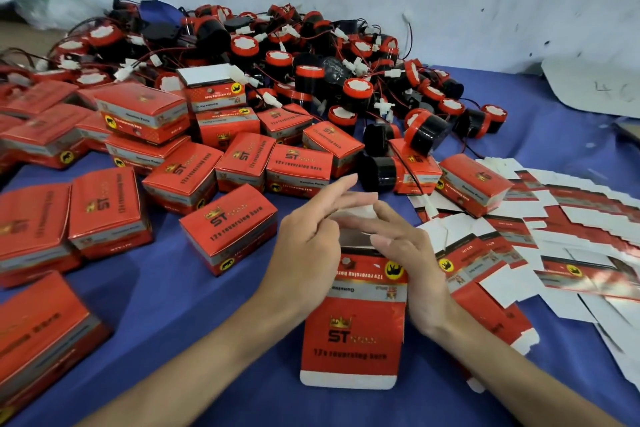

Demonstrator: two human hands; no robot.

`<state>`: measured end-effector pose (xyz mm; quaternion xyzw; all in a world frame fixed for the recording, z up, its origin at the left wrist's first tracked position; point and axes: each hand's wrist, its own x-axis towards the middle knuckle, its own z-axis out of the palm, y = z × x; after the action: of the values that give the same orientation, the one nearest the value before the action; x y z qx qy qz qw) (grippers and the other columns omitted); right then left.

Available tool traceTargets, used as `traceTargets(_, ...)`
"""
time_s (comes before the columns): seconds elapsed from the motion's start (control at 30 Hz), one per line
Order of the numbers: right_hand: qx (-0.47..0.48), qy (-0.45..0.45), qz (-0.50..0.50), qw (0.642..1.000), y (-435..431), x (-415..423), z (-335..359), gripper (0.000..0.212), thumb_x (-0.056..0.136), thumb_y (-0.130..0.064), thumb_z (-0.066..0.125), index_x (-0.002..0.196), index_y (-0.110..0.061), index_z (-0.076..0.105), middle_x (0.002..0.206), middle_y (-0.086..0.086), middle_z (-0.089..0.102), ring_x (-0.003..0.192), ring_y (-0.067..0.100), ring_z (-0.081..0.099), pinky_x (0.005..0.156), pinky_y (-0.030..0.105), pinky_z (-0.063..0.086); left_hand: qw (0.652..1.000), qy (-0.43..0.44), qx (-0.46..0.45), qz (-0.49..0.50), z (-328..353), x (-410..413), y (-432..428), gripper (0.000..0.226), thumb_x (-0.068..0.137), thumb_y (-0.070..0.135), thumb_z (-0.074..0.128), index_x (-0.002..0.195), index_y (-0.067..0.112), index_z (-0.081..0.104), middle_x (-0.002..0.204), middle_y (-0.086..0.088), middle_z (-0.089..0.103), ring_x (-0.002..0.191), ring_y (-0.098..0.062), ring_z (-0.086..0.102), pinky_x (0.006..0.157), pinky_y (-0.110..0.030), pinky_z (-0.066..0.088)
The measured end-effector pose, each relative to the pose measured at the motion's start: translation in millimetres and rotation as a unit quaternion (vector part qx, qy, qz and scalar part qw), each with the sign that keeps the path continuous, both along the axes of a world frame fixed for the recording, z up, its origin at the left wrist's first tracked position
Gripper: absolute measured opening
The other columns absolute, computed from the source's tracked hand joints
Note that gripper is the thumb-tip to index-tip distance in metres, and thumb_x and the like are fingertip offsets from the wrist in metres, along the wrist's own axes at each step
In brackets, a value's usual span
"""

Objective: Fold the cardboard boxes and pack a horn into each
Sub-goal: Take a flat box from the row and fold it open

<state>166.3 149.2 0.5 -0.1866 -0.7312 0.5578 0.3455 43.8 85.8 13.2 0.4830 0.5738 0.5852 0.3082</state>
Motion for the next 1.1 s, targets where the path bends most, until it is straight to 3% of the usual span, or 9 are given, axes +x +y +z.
traceTargets(0.1,0.024,0.014,-0.037,0.999,-0.3,-2.3,-1.1,0.039,0.090,-0.031,0.043,0.102,-0.009,0.073,0.111,0.005,0.061,0.109,0.016,0.058,0.088,0.021,0.045,0.999,-0.014,-0.015,-0.044,0.0,-4.9,0.5,0.054,0.095,-0.004,0.029,0.129,0.031,0.055,0.112,0.026,0.067,0.115,0.012,0.052,0.095,-0.002,0.036)
traceTargets(0.17,0.020,0.057,-0.058,0.997,-2.7,-3.6,-2.4,0.028,0.091,-0.027,0.044,0.097,-0.017,0.070,0.098,0.003,0.064,0.093,0.016,0.064,0.077,0.024,0.049,0.998,-0.013,-0.016,-0.060,-1.1,-6.7,-0.1,0.051,0.095,-0.002,0.032,0.134,0.024,0.053,0.111,0.030,0.065,0.114,0.012,0.053,0.095,-0.003,0.036)
traceTargets(0.3,0.067,0.071,-0.139,0.985,-4.3,-2.4,-2.2,0.012,0.087,-0.031,0.050,0.090,-0.029,0.061,0.077,0.009,0.061,0.066,0.028,0.056,0.056,0.034,0.046,0.999,0.013,0.038,-0.025,-5.1,-1.1,-8.8,0.050,0.088,0.012,0.040,0.134,0.027,0.052,0.106,0.021,0.071,0.098,-0.027,0.067,0.086,-0.036,0.055)
traceTargets(0.43,0.100,0.094,-0.155,0.978,-5.4,-3.3,-2.4,0.018,0.089,-0.025,0.049,0.089,-0.026,0.067,0.086,-0.014,0.068,0.077,0.004,0.064,0.065,0.015,0.049,0.994,0.012,0.106,0.034,-7.9,3.9,-12.8,0.048,0.092,0.037,0.048,0.138,0.027,0.045,0.085,0.006,0.075,0.079,-0.016,0.072,0.070,-0.025,0.057)
traceTargets(0.53,0.086,0.082,-0.178,0.977,-4.5,-2.7,-4.8,0.023,0.088,-0.031,0.051,0.082,-0.019,0.069,0.089,-0.010,0.069,0.081,0.012,0.066,0.067,0.025,0.052,0.982,0.016,0.151,0.109,-8.2,5.0,-11.4,0.045,0.093,0.025,0.055,0.138,0.024,0.046,0.080,0.014,0.074,0.074,-0.003,0.071,0.065,-0.015,0.054)
traceTargets(0.6,0.085,0.075,-0.193,0.975,-3.3,-2.6,-5.6,0.023,0.087,-0.034,0.052,0.077,-0.026,0.071,0.088,-0.010,0.069,0.081,0.016,0.066,0.066,0.031,0.053,0.979,0.009,0.159,0.130,-7.3,6.1,-10.7,0.041,0.091,0.023,0.057,0.131,0.026,0.050,0.080,0.013,0.073,0.076,-0.004,0.070,0.066,-0.015,0.054)
traceTargets(0.8,0.120,0.096,-0.204,0.967,-1.3,-4.5,-5.2,0.026,0.090,-0.025,0.050,0.075,-0.027,0.071,0.083,-0.020,0.066,0.079,0.002,0.063,0.068,0.013,0.046,0.987,-0.036,0.133,0.078,-6.8,10.7,-10.9,0.020,0.090,0.020,0.058,0.107,0.031,0.054,0.076,0.005,0.066,0.076,-0.004,0.069,0.061,-0.010,0.050)
traceTargets(1.0,0.134,0.102,-0.212,0.962,-1.3,-3.6,-5.4,0.024,0.090,-0.023,0.049,0.079,-0.027,0.070,0.082,-0.018,0.066,0.076,0.003,0.063,0.066,0.014,0.046,0.984,-0.006,0.144,0.106,-10.3,10.6,-13.6,0.030,0.085,0.019,0.061,0.107,0.036,0.051,0.090,0.009,0.063,0.088,-0.011,0.066,0.071,-0.018,0.052)
traceTargets(1.1,0.130,0.102,-0.224,0.961,-2.0,-3.3,-6.4,0.030,0.089,-0.023,0.048,0.067,-0.019,0.069,0.077,-0.016,0.065,0.072,0.003,0.062,0.064,0.016,0.046,0.986,0.003,0.127,0.110,-11.0,12.2,-13.0,0.021,0.084,0.020,0.060,0.100,0.032,0.056,0.081,0.013,0.062,0.078,-0.004,0.065,0.060,-0.010,0.048)
